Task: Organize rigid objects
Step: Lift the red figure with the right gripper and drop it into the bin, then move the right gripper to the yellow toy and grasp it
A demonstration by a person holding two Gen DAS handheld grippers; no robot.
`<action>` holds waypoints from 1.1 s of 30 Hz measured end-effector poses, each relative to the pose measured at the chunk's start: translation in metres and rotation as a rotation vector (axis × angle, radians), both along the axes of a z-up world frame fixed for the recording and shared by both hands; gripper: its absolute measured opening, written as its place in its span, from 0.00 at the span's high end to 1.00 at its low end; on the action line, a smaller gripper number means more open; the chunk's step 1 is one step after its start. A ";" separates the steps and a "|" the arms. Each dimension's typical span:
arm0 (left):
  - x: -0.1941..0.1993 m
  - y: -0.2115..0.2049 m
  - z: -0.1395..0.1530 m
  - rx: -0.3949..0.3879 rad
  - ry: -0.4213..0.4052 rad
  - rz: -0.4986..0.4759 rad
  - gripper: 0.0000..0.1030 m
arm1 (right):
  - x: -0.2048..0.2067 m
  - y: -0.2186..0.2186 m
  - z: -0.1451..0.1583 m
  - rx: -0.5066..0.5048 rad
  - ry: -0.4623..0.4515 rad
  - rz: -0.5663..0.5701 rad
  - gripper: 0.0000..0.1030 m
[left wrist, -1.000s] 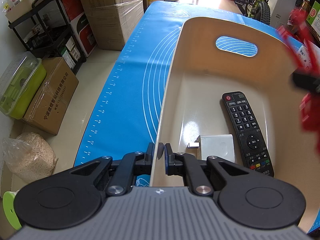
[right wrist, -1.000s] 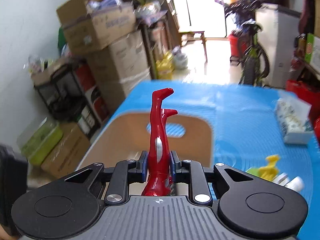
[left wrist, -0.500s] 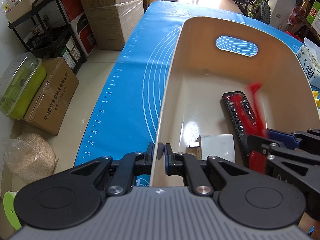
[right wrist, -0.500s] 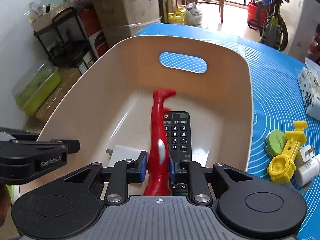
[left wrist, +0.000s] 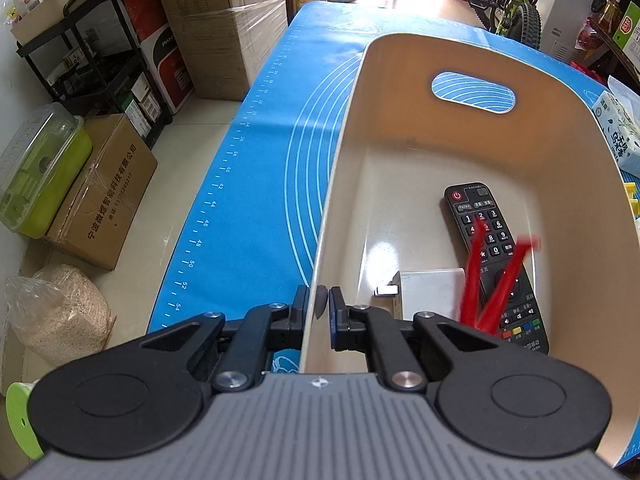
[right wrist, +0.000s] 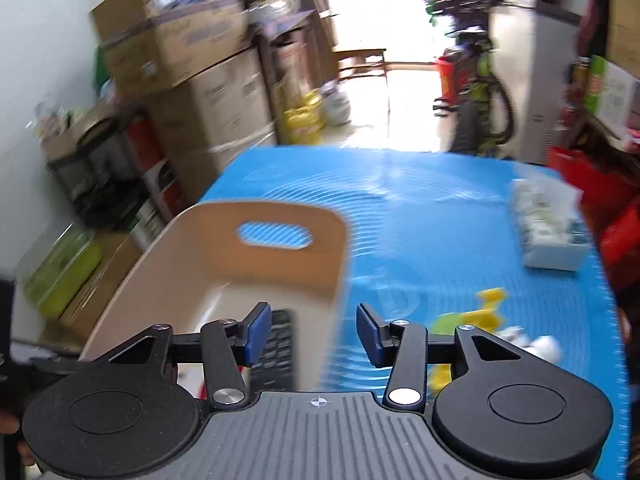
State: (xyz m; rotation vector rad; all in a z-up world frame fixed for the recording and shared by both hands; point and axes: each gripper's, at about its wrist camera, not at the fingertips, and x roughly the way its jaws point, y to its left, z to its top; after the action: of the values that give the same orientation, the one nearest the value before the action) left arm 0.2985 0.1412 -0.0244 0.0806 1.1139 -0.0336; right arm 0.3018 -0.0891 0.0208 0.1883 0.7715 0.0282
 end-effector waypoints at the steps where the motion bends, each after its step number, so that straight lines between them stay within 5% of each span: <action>1: 0.000 0.000 0.000 -0.001 0.000 0.001 0.89 | -0.001 -0.009 -0.003 0.000 0.005 -0.029 0.43; 14: 0.000 -0.002 0.001 0.001 0.001 0.002 0.89 | -0.008 -0.075 -0.087 0.053 0.143 -0.260 0.44; 27: 0.001 0.000 0.000 0.003 0.002 0.009 0.89 | 0.009 -0.058 -0.110 -0.013 0.117 -0.203 0.51; 33: 0.001 0.000 0.000 0.004 0.002 0.009 0.88 | 0.024 -0.044 -0.115 -0.130 0.106 -0.185 0.53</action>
State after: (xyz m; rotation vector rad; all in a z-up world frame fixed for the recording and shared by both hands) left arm 0.2998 0.1407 -0.0241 0.0790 1.1158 -0.0230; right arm 0.3255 -0.1326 -0.0940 0.1374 0.8555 -0.2081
